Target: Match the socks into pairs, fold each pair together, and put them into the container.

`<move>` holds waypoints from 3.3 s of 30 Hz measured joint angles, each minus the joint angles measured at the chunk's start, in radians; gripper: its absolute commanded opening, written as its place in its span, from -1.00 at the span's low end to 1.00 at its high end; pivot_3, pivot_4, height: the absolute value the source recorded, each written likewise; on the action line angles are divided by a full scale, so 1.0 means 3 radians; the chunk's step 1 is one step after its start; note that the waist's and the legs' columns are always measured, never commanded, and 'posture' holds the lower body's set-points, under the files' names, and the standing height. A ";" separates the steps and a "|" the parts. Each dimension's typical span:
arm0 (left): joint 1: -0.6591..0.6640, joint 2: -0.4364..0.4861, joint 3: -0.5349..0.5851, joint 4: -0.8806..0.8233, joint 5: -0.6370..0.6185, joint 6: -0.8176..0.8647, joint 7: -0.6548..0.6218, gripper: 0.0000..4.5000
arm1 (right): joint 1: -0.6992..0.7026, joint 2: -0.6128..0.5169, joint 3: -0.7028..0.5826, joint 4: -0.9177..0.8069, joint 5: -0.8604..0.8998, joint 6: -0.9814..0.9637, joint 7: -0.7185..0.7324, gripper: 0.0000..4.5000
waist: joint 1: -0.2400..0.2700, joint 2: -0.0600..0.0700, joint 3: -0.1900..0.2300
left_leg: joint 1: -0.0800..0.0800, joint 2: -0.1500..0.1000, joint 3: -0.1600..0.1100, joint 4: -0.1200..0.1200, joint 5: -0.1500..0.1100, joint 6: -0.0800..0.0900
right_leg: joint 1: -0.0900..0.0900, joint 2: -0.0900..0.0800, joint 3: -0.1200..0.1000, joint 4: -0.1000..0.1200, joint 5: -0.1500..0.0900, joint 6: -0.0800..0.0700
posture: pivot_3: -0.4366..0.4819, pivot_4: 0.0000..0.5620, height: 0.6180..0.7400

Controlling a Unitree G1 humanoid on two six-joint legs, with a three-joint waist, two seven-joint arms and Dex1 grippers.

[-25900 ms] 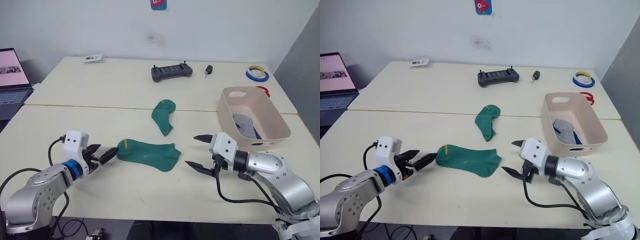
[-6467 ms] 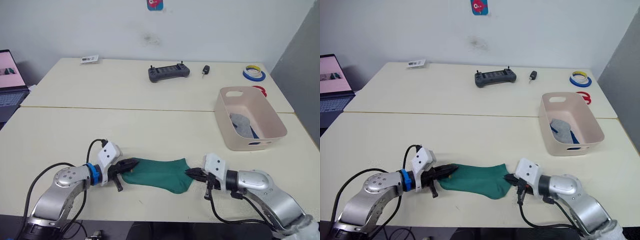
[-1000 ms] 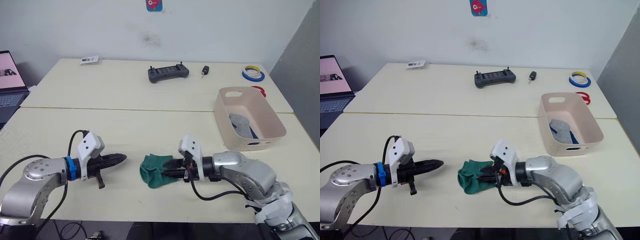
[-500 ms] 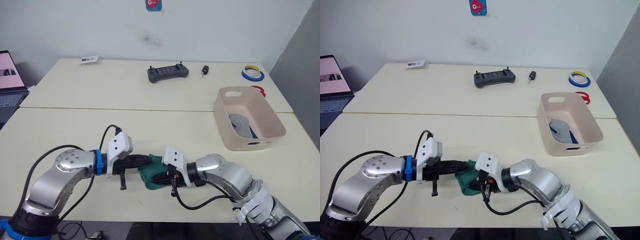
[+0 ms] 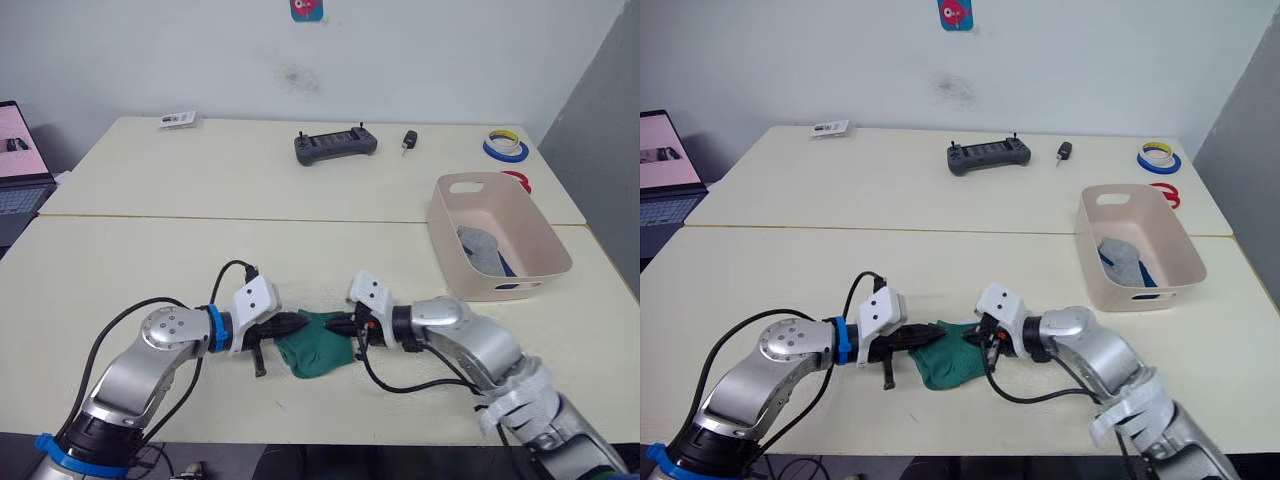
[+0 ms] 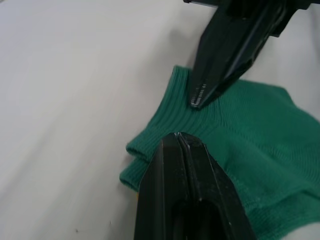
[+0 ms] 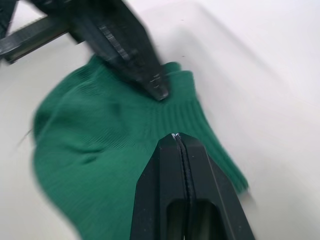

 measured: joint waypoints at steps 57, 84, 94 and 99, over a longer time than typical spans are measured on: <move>0.0548 0.0255 0.0079 -0.0131 -0.0067 -0.0246 -0.0168 -1.00 | 0.0156 -0.0324 -0.0851 -0.0797 0.0950 0.1917 -0.0358 0.97 | -0.0005 0.0003 -0.0001 | 0.0005 0.0001 0.0003 -0.0002 0.0000 0.0001 | 0.0003 -0.0001 0.0003 0.0000 0.0000 0.0000 | -0.05 -0.47 1.00; 0.0722 0.0254 0.0132 -0.0233 -0.0065 -0.0284 -0.0062 -1.00 | -0.0157 0.0975 -0.0957 -0.0242 0.1022 0.2511 -0.0864 0.79 | -0.0036 0.0006 -0.0005 | 0.0008 0.0001 0.0003 -0.0009 0.0000 0.0001 | 0.0001 -0.0001 0.0004 0.0000 0.0000 0.0000 | -0.05 -0.47 1.00; 0.0767 0.0227 0.0165 -0.0240 -0.0082 -0.0307 -0.0030 -1.00 | -0.0113 0.1072 -0.0980 -0.0188 0.1024 0.2516 -0.0936 -0.74 | -0.0050 0.0007 -0.0005 | 0.0007 0.0001 0.0003 -0.0015 0.0000 0.0001 | -0.0001 -0.0001 0.0004 0.0000 0.0000 0.0000 | -0.05 -0.47 1.00; 0.0798 0.0129 0.0262 -0.0231 -0.0249 -0.0244 -0.0038 -1.00 | -0.0039 0.0933 -0.0914 -0.0335 0.1023 0.2373 -0.0975 -0.99 | -0.0064 0.0007 -0.0004 | 0.0006 0.0001 0.0003 -0.0015 0.0000 0.0001 | -0.0002 -0.0002 0.0003 -0.0001 0.0000 0.0000 | -0.05 -0.47 1.00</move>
